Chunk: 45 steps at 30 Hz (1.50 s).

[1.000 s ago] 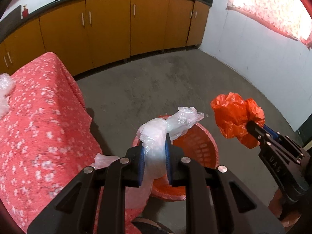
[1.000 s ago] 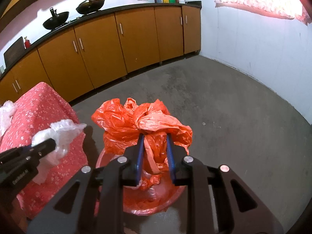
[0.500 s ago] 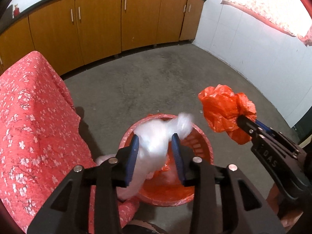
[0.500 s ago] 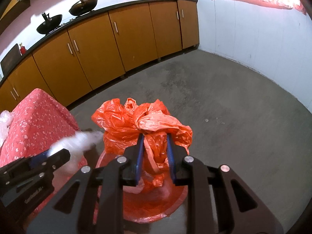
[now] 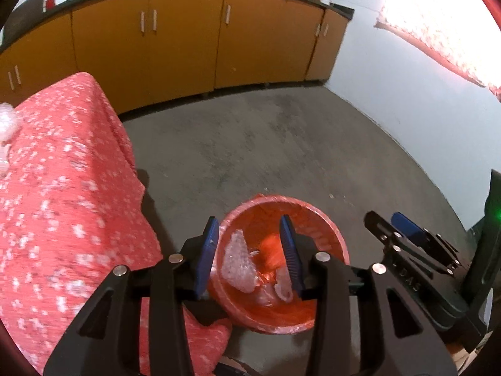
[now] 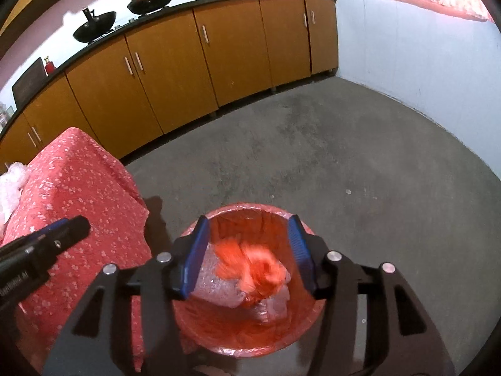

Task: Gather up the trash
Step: 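Open both grippers to drop the bags into the red bucket, then grasp red bag with left gripper while right gripper grasps bubble wrap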

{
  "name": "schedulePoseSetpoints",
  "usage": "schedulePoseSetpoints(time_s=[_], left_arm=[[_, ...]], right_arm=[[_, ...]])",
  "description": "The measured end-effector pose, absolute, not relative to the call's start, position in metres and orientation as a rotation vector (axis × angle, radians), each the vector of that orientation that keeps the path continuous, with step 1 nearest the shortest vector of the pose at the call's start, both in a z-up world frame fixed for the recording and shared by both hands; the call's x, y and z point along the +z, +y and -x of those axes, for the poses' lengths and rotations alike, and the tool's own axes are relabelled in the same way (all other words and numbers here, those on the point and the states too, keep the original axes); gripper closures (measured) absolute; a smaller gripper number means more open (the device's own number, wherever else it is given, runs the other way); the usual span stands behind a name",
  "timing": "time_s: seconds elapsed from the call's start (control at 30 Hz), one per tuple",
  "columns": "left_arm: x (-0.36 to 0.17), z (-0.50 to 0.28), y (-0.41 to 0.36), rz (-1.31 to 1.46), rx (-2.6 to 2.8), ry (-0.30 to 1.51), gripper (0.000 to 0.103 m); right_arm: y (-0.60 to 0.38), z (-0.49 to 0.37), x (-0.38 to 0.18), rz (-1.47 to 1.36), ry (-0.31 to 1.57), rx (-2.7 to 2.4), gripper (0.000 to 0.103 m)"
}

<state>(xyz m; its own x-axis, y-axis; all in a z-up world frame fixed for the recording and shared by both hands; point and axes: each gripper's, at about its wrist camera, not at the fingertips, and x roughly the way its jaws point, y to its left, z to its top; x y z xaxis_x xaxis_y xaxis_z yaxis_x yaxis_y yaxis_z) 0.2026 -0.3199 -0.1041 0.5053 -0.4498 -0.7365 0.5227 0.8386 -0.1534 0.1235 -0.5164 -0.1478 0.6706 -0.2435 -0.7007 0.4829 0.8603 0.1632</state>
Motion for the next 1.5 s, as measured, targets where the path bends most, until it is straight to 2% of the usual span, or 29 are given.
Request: schedulePoseSetpoints(time_s=[0.3,0.53,0.8,1.0,1.17,1.5], left_arm=[[-0.075,-0.192,-0.268,-0.047,-0.519,0.782,0.062],[-0.046,-0.179,-0.185,-0.034,-0.392,0.686,0.057],[-0.027,-0.173,-0.058,0.026,-0.140,0.607,0.054],[-0.024,-0.170,0.020,0.066,0.044,0.552,0.045],[-0.032,-0.176,0.066,0.118,0.119,0.556,0.041],[-0.037,-0.200,0.109,0.203,0.136,0.569,0.040]], right_arm=[[-0.495,-0.122,-0.117,-0.319,0.697,-0.394,0.051],[-0.441,-0.152,-0.082,-0.272,0.666,-0.270,0.051],[-0.321,-0.205,-0.046,-0.185,0.629,-0.019,0.051],[-0.223,-0.236,-0.028,-0.100,0.591,0.136,0.051],[-0.172,-0.272,-0.021,-0.089,0.587,0.210,0.051],[-0.129,-0.331,-0.036,-0.061,0.649,0.172,0.051]])
